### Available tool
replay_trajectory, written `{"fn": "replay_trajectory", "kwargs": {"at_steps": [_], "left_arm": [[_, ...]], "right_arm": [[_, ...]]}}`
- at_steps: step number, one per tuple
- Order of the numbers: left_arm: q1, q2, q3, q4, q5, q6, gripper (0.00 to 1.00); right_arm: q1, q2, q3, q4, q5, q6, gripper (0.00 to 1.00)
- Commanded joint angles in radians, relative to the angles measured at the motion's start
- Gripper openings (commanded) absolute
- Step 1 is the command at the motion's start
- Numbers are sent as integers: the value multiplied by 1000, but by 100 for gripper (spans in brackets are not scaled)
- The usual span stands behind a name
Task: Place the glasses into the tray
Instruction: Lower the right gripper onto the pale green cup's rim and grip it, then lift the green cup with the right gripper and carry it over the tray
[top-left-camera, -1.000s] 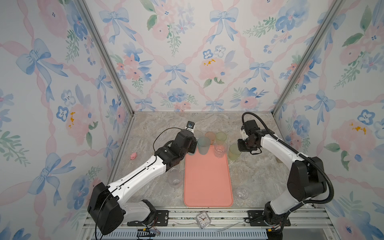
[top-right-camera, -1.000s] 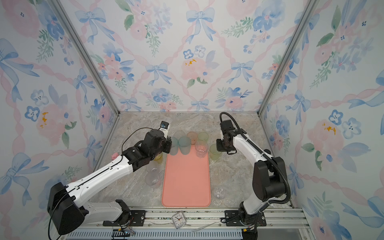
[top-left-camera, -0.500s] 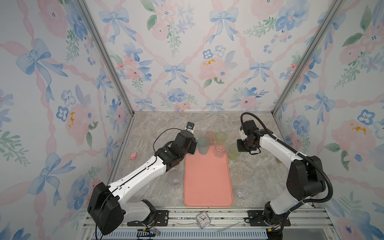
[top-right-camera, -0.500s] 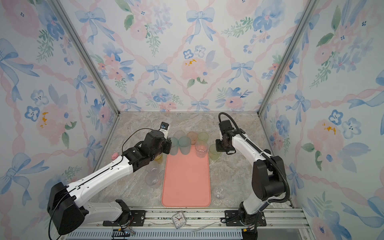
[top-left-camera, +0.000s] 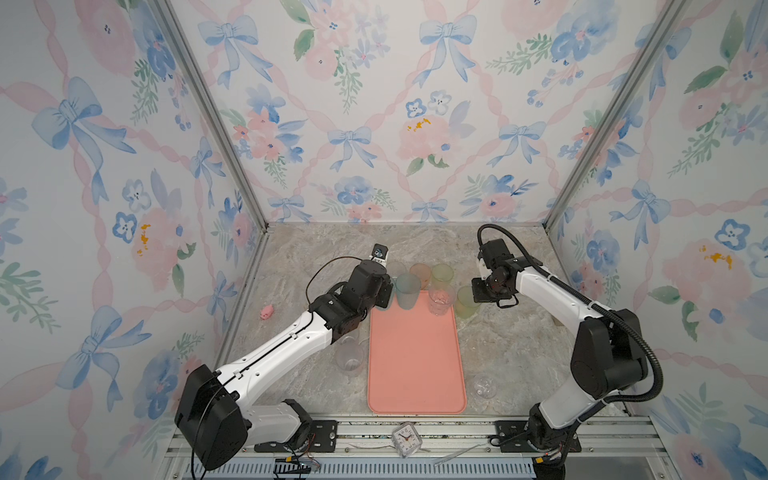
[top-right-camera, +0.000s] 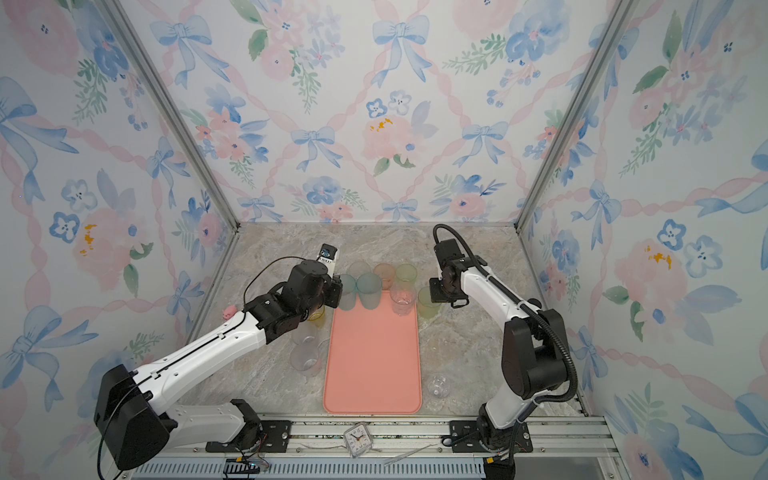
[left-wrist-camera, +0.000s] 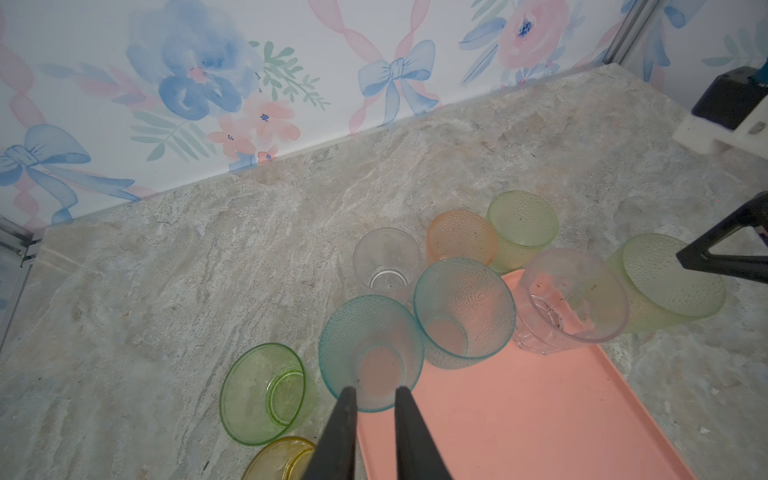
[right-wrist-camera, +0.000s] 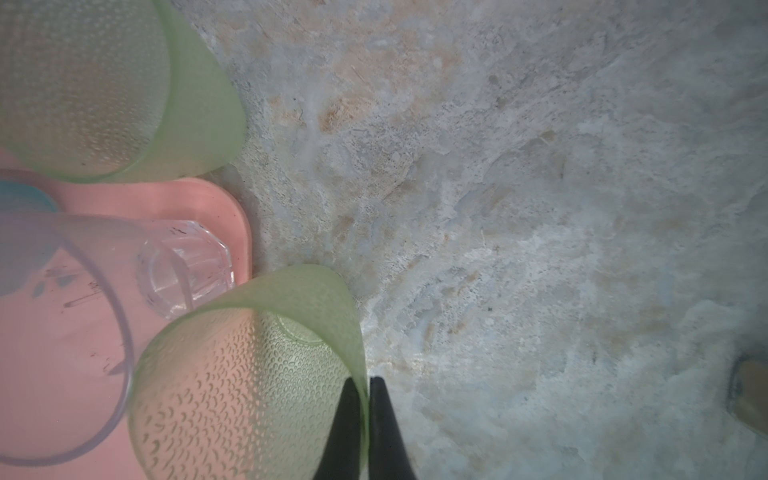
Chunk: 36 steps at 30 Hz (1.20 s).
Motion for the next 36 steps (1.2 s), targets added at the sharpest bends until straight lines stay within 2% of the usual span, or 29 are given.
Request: {"fn": "replay_trajectory", "kwargs": {"at_steps": [1, 12, 17, 21, 27, 36], "left_arm": [[10, -27, -20, 15, 8, -14, 20], [25, -25, -52, 22, 11, -22, 20], [33, -38, -79, 36, -4, -32, 20], [50, -62, -91, 42, -8, -41, 20], [69, -121, -97, 41, -36, -64, 21], [79, -158, -93, 42, -47, -81, 22]], "right_arm": [[9, -45, 25, -54, 55, -16, 0], [3, -186, 50, -109, 61, -27, 0], [41, -262, 63, -136, 42, -25, 0], [116, -297, 106, -178, 43, -22, 0], [291, -278, 163, -201, 55, -5, 0], [511, -90, 228, -122, 21, 32, 0]]}}
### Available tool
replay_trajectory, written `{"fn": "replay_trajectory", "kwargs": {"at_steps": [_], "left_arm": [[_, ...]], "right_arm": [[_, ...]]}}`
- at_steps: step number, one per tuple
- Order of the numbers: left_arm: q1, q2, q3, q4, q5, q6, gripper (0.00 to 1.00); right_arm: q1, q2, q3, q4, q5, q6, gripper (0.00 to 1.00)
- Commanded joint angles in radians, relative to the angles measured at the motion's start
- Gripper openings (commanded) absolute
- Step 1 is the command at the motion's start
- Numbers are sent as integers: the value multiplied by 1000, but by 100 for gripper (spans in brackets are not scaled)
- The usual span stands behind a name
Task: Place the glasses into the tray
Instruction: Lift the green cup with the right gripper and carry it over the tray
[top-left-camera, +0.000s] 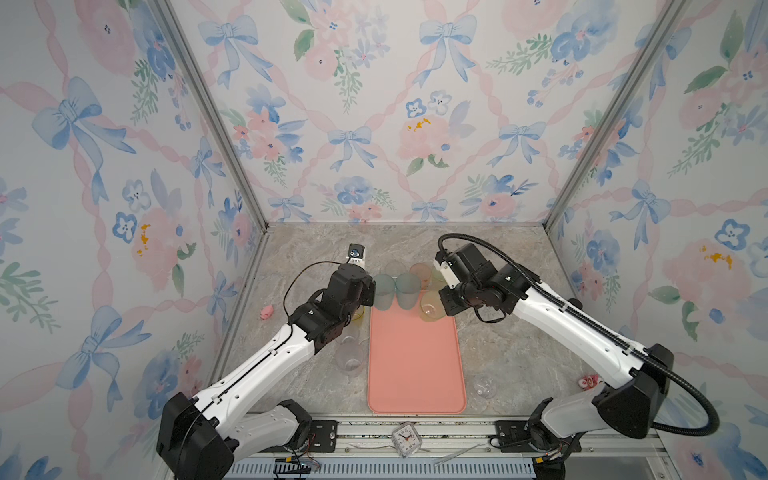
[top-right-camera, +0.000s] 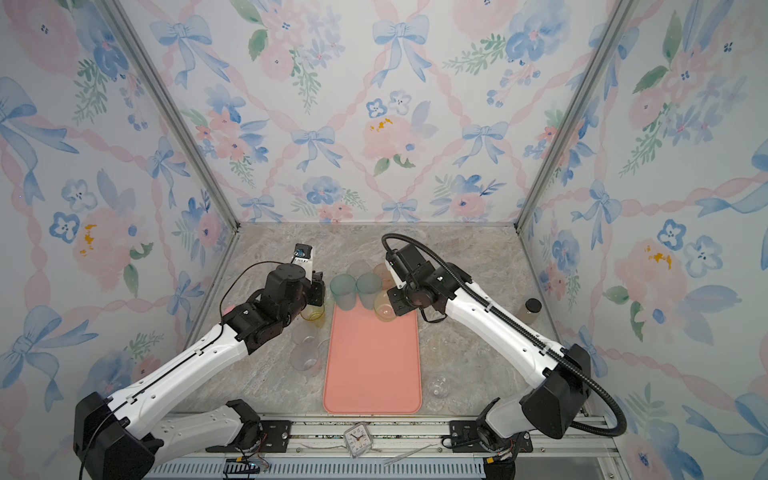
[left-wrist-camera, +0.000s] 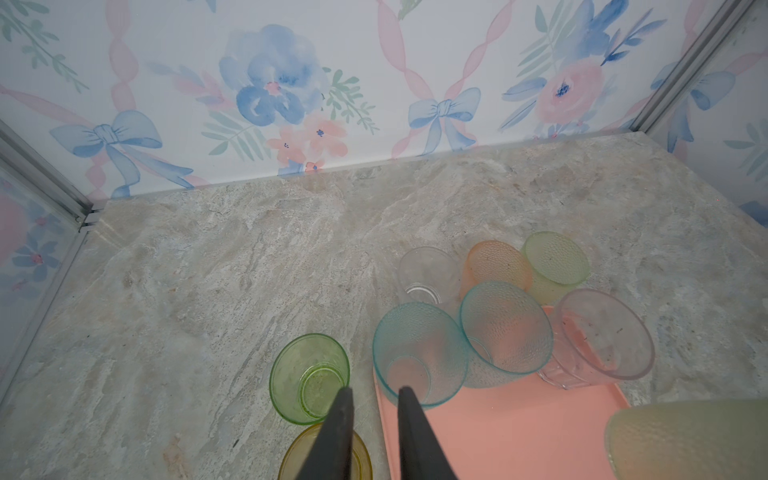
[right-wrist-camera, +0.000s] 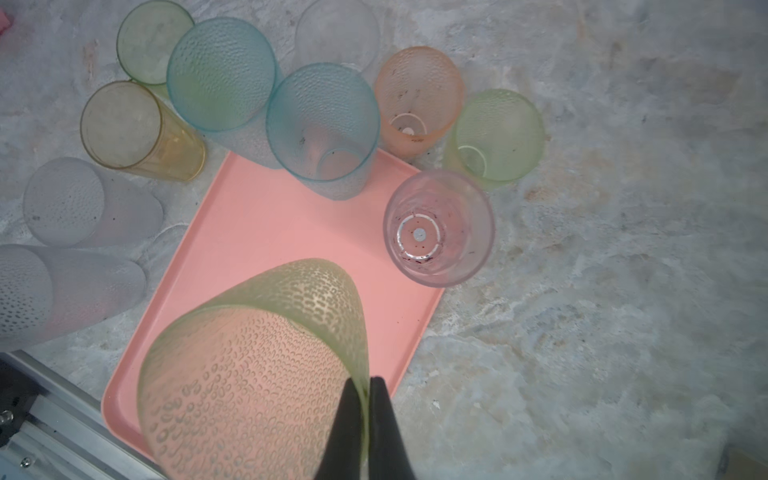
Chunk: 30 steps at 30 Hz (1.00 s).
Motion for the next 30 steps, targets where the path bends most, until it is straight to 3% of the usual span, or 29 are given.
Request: {"fn": "replay_trajectory", "kwargs": {"at_steps": [1, 10, 30], "left_arm": [[7, -20, -5, 13, -18, -21, 22], [12, -61, -28, 15, -27, -17, 23], [54, -84, -41, 15, 22, 2, 24]], "right_arm": [[59, 91, 66, 30, -19, 21, 0], [106, 308, 180, 65, -63, 19, 0], [124, 511, 345, 42, -108, 16, 0]]}}
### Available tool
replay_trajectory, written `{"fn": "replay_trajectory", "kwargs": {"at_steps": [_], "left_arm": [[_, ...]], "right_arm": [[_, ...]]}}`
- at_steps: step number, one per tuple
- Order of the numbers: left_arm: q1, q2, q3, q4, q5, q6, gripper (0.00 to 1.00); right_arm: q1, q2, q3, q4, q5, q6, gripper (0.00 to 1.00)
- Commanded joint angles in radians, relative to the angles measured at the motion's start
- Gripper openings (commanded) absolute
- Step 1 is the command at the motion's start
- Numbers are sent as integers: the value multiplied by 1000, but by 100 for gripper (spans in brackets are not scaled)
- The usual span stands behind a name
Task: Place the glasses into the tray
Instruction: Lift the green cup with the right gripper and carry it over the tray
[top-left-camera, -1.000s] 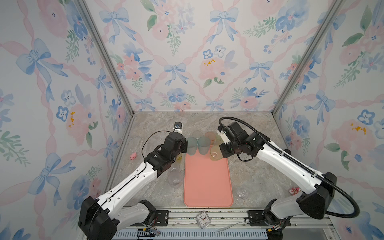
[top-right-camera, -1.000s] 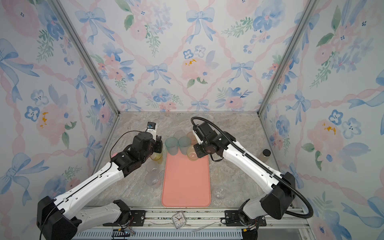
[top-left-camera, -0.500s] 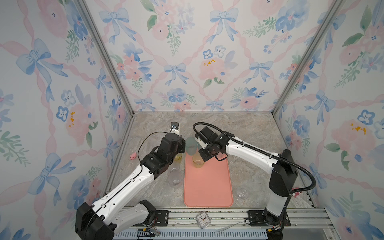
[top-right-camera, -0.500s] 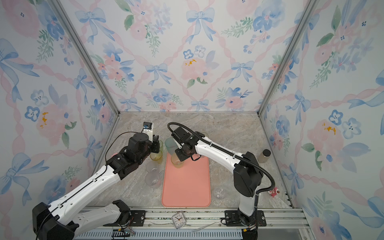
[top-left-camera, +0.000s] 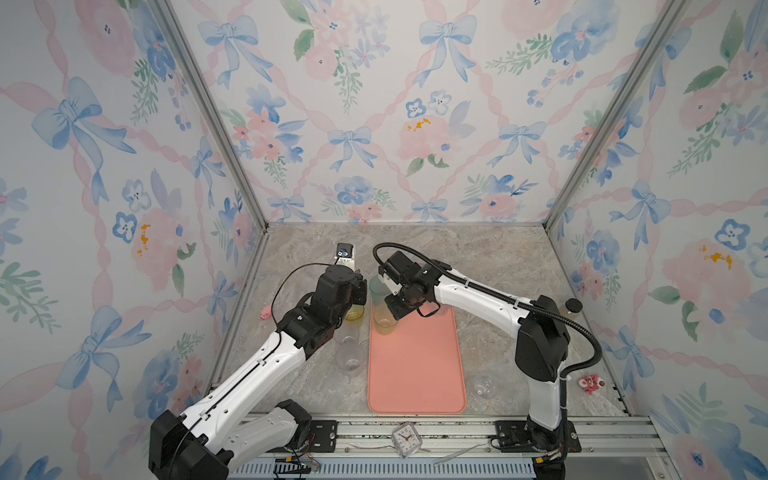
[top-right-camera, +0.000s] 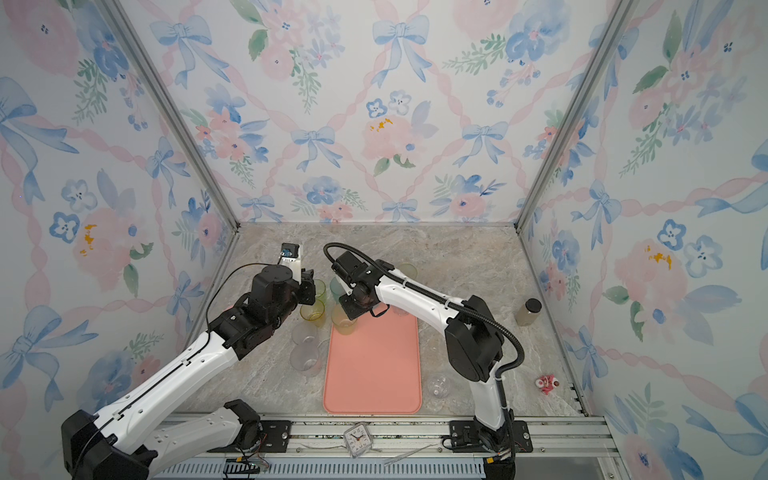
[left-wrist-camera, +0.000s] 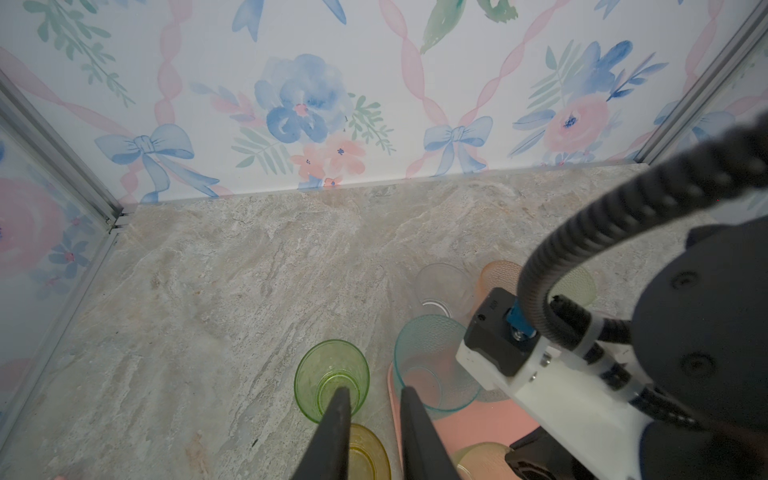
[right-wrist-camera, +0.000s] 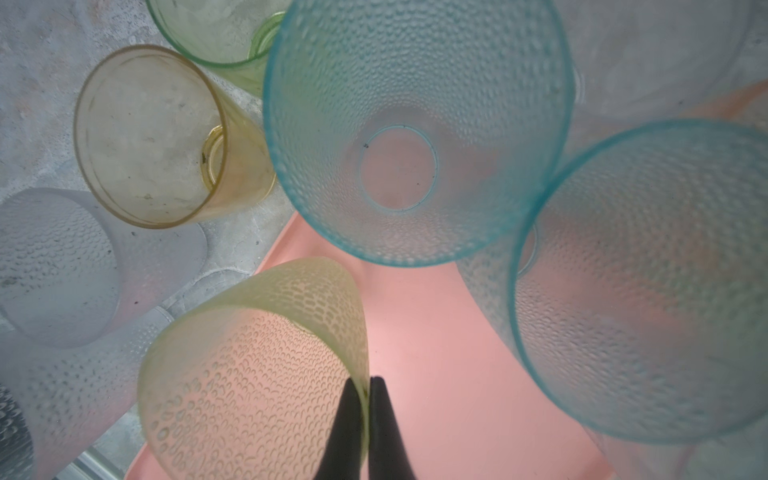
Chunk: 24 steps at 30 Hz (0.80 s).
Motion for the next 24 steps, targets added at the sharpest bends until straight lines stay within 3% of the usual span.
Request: {"fn": "replay_trajectory", "kwargs": {"at_steps": [1, 15, 24], "left_arm": [[12, -8, -19, 14, 20, 1, 24], [34, -8, -29, 14, 46, 3, 25], [42, -9, -35, 14, 55, 1, 26]], "right_arm": [[12, 23, 48, -20, -13, 4, 0], [10, 79, 94, -41, -14, -7, 0], [9, 94, 106, -54, -13, -12, 7]]}}
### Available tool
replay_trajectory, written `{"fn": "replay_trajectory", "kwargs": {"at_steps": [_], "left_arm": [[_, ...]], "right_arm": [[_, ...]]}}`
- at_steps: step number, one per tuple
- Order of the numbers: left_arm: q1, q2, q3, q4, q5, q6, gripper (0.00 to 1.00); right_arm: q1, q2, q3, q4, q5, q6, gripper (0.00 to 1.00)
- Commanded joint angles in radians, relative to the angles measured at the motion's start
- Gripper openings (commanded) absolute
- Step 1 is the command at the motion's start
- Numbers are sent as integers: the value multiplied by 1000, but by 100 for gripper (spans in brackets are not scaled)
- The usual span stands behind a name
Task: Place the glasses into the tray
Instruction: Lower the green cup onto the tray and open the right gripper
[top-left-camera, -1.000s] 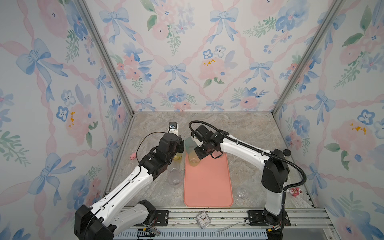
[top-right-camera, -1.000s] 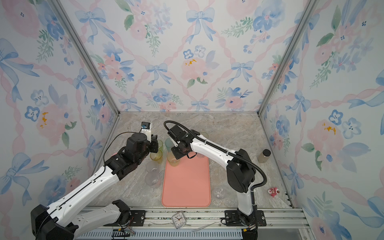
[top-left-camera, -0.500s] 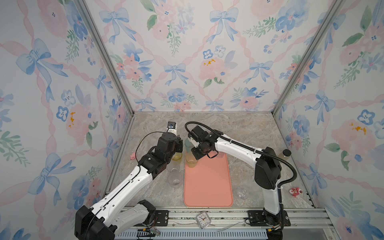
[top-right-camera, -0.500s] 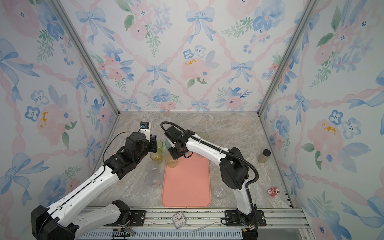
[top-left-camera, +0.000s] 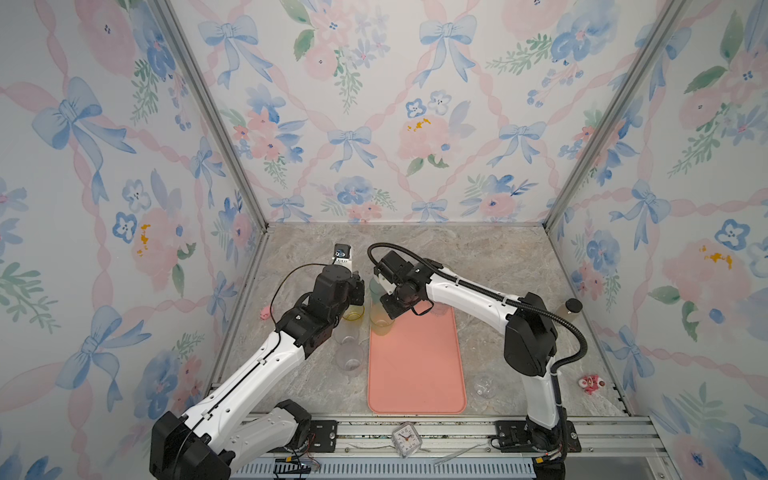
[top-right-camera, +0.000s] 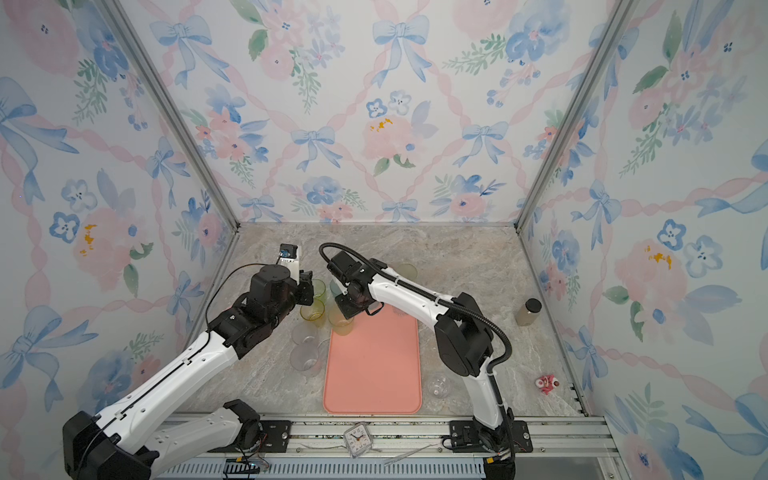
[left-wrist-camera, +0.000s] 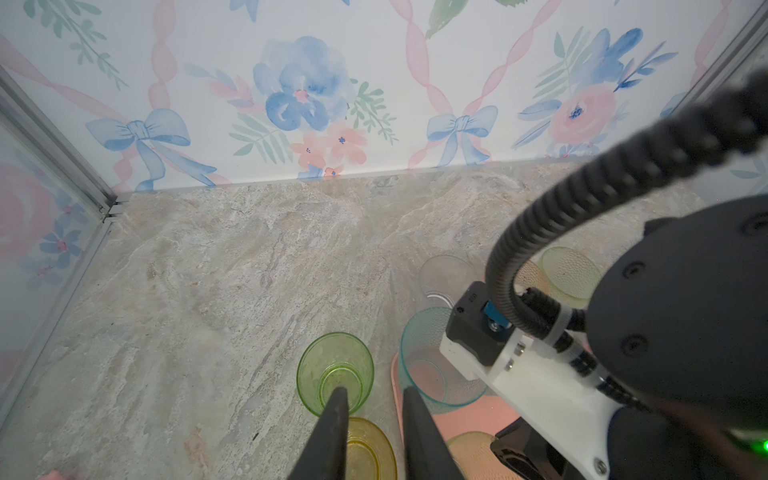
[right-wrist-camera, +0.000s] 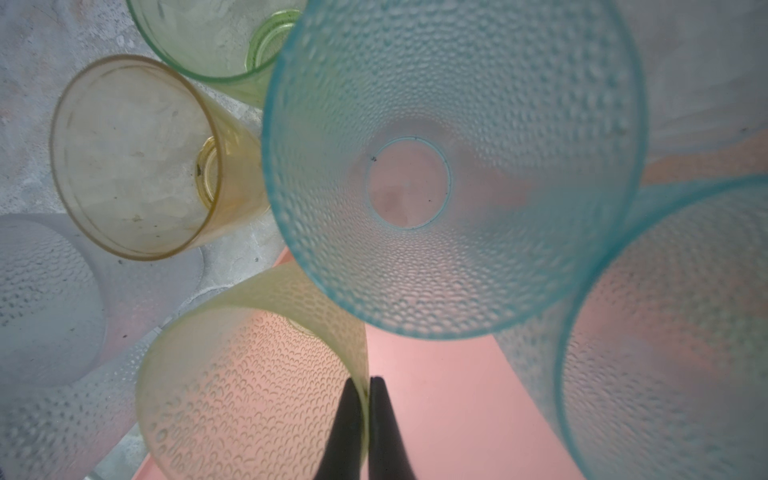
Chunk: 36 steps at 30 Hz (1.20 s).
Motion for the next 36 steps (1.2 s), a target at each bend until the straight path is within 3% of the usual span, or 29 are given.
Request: {"fn": "replay_trajectory", "kwargs": {"at_steps": [1, 11, 22, 36], "left_arm": [[7, -7, -16, 11, 14, 1, 26], [13, -4, -18, 12, 22, -4, 28], [14, -3, -19, 11, 25, -7, 29], [15, 40, -12, -8, 7, 3, 29]], "right_arm": [[7, 25, 33, -34, -5, -7, 8], [5, 15, 30, -35, -1, -9, 19], [4, -12, 18, -28, 0, -12, 24], [-24, -153, -56, 19, -16, -14, 33]]}}
